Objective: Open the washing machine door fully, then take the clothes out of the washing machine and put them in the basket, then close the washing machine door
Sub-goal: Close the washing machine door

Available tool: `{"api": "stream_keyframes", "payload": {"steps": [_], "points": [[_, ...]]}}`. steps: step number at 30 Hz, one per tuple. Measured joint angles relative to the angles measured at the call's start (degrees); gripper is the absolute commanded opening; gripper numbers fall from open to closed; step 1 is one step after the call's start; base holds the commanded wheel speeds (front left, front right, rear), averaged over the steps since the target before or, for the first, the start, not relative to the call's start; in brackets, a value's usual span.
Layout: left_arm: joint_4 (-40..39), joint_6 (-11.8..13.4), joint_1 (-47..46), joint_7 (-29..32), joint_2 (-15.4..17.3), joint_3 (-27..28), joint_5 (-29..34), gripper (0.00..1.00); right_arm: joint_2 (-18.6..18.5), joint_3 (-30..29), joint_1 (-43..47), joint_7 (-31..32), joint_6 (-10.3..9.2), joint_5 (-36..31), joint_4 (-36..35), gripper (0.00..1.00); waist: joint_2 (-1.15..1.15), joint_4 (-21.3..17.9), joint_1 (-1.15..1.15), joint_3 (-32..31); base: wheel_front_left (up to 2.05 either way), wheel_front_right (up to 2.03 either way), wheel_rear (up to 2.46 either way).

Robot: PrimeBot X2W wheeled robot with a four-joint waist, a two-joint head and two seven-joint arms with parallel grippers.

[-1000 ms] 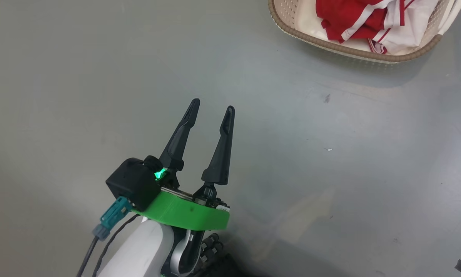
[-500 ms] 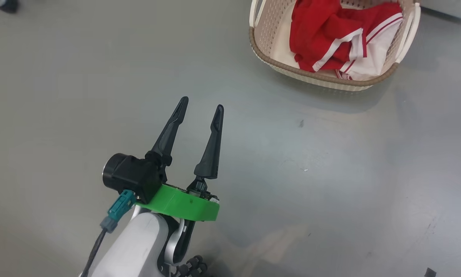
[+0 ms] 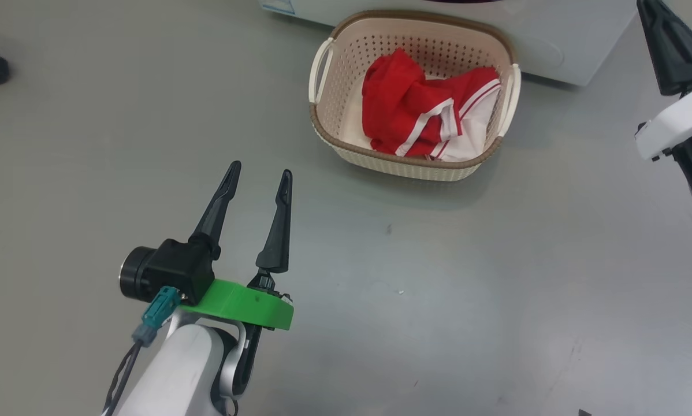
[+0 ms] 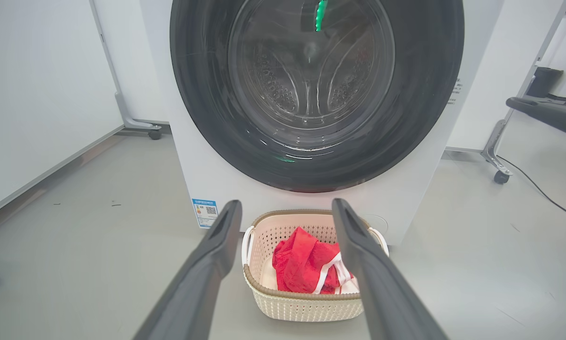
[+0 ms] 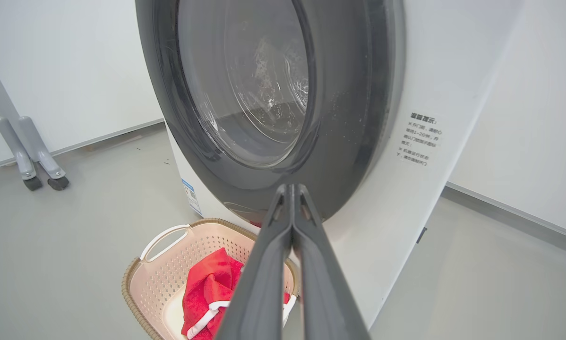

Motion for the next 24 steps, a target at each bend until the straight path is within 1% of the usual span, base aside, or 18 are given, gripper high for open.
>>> {"api": "stream_keyframes", "payload": {"steps": [7,14,17,20,23,24], "points": [[0.67,-0.52,2.14,0.00,0.36,1.90,-0.03,1.00,1.40,-1.69,7.43,-0.46,-0.36,1.57,-0.98,0.00,0.00,-4.55,0.00,-4.49,0.00,0.00,0.00],[1.21,-0.86,4.35,0.00,1.67,3.45,0.00,1.00,3.10,-6.84,13.09,-0.47,-2.66,2.92,-5.53,0.00,0.00,-9.20,0.00,-8.40,0.00,0.00,0.00],[1.46,-1.01,5.14,0.00,1.81,3.80,0.03,1.00,3.81,-9.51,16.08,-0.47,-4.10,3.61,-6.60,0.00,0.00,-11.10,0.00,-9.89,0.00,0.00,0.00],[1.57,-1.02,6.20,0.00,1.96,4.42,0.34,1.00,4.50,-12.05,19.44,-0.47,-4.69,3.66,-8.42,0.00,0.00,-13.38,0.00,-11.69,0.00,0.00,0.00],[1.69,-1.25,7.17,0.00,2.07,4.81,0.34,1.00,5.33,-13.84,21.80,-0.48,-5.65,3.67,-10.17,0.00,0.00,-14.88,0.00,-12.92,0.00,0.00,0.00],[1.74,-1.52,7.37,0.00,2.10,4.99,0.34,1.00,5.54,-14.35,22.62,-0.47,-5.70,3.67,-10.73,0.00,0.00,-15.34,0.00,-13.32,0.00,0.00,0.00]]}}
